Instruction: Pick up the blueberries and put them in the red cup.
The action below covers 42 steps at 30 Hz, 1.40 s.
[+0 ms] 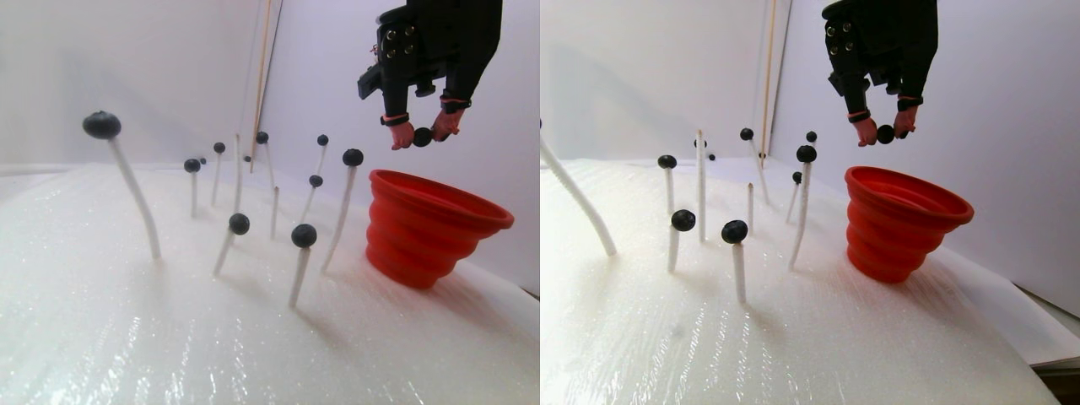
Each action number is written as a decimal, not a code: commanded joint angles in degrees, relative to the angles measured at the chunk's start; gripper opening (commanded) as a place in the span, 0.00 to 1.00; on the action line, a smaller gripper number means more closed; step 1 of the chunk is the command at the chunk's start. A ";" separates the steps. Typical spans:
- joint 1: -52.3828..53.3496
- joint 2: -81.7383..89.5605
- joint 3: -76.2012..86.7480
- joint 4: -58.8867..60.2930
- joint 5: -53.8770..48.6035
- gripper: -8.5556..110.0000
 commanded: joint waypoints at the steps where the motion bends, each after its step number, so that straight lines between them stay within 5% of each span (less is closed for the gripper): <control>1: 4.22 0.26 -5.10 -1.67 -0.18 0.19; 42: -10.02 6.59 -2.99 -2.81 5.80 0.23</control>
